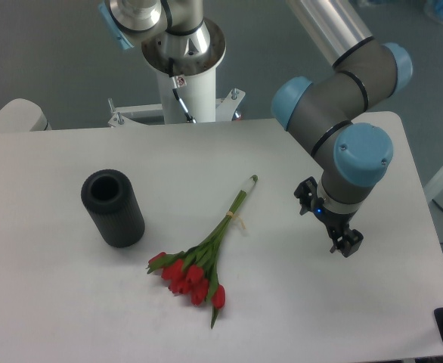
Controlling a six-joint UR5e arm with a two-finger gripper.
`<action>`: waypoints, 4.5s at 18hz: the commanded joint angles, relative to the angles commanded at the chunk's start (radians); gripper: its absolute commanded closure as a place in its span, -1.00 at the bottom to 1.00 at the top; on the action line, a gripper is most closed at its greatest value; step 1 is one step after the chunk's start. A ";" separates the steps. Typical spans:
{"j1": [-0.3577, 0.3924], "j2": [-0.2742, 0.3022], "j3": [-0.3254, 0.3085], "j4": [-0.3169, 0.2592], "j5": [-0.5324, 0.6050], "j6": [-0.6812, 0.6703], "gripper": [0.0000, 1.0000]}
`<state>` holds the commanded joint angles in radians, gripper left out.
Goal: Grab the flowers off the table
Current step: 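Move the gripper over the tulip stems and lower it to grasp them, then lift the grasped red tulip bouquet up off the table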
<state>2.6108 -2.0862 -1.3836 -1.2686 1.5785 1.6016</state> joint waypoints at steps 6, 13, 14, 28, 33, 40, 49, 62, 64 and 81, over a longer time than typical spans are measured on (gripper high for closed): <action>-0.014 0.026 -0.058 0.002 -0.002 -0.098 -1.00; -0.041 0.047 -0.110 0.006 -0.002 -0.181 -1.00; -0.046 0.052 -0.121 0.006 -0.002 -0.192 -1.00; -0.086 0.078 -0.238 0.103 0.003 -0.298 -1.00; -0.089 0.080 -0.255 0.104 0.000 -0.341 -1.00; -0.166 0.080 -0.313 0.127 -0.003 -0.494 -1.00; -0.241 0.035 -0.370 0.305 -0.028 -0.631 -0.99; -0.204 0.075 -0.350 0.314 -0.031 -0.638 1.00; -0.167 0.103 -0.339 0.307 -0.038 -0.632 1.00; -0.078 0.034 0.049 -0.072 -0.040 -0.359 1.00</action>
<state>2.5326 -2.0524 -1.3346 -1.3407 1.5386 1.2425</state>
